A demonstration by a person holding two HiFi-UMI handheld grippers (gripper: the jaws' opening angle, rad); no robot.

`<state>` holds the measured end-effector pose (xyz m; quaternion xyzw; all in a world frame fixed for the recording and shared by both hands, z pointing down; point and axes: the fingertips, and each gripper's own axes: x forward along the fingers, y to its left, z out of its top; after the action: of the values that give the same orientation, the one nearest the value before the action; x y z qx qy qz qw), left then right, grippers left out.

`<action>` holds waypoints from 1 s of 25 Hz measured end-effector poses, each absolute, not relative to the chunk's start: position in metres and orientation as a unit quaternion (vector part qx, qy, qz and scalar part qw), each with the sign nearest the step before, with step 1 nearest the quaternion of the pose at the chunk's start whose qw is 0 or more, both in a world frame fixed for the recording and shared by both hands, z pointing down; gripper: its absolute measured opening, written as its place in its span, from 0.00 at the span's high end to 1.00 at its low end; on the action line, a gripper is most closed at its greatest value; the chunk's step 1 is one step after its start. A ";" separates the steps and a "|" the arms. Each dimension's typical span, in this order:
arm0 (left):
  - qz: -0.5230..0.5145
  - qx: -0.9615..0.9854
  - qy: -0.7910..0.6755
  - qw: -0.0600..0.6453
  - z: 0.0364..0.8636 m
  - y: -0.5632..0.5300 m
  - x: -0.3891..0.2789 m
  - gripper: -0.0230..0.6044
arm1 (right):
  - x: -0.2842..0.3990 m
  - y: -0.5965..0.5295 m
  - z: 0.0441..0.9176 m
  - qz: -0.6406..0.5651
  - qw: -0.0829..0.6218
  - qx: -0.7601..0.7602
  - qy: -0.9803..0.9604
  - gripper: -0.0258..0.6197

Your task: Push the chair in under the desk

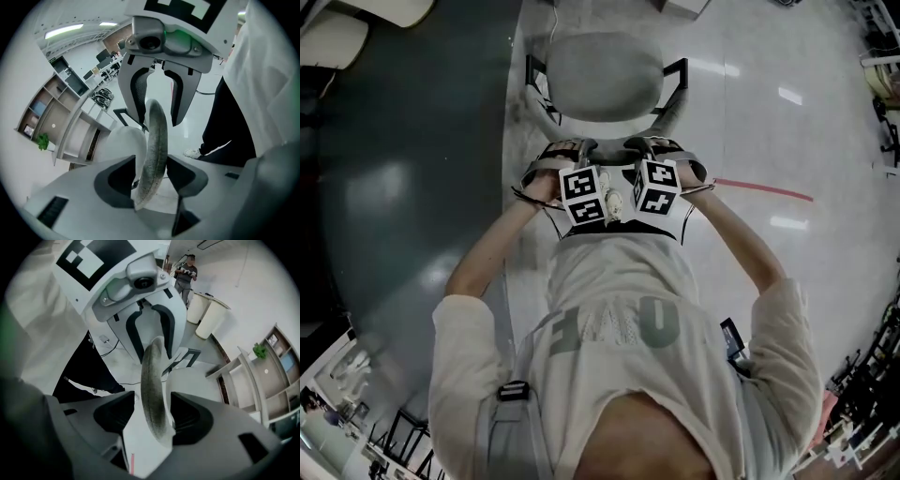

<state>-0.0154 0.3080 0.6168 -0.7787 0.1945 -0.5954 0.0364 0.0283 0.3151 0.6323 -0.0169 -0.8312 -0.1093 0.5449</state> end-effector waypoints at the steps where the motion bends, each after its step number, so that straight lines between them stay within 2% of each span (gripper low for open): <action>1: -0.598 -0.777 0.194 0.041 0.619 0.307 -0.015 0.63 | 0.029 0.314 0.637 -0.112 0.551 -0.015 -0.827 0.58; 3: -0.603 -0.773 0.192 0.047 0.624 0.306 -0.015 0.68 | 0.029 0.310 0.645 -0.121 0.558 -0.007 -0.821 0.72; 4: -0.606 -0.771 0.190 0.051 0.626 0.306 -0.014 0.71 | 0.028 0.310 0.645 -0.126 0.560 -0.008 -0.819 0.73; 8: -0.605 -0.770 0.196 0.043 0.629 0.308 -0.012 0.76 | 0.028 0.312 0.645 -0.093 0.572 -0.014 -0.815 0.76; 12: -0.599 -0.774 0.206 0.026 0.633 0.303 -0.014 0.76 | 0.028 0.306 0.655 -0.030 0.582 0.007 -0.812 0.76; 25: -0.607 -0.761 0.226 0.027 0.636 0.270 -0.039 0.73 | 0.008 0.276 0.655 -0.054 0.578 0.038 -0.813 0.79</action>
<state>-0.0390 0.2697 0.6358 -0.7612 0.2259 -0.6073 0.0270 0.0082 0.2758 0.6552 0.0380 -0.8134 -0.0539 0.5779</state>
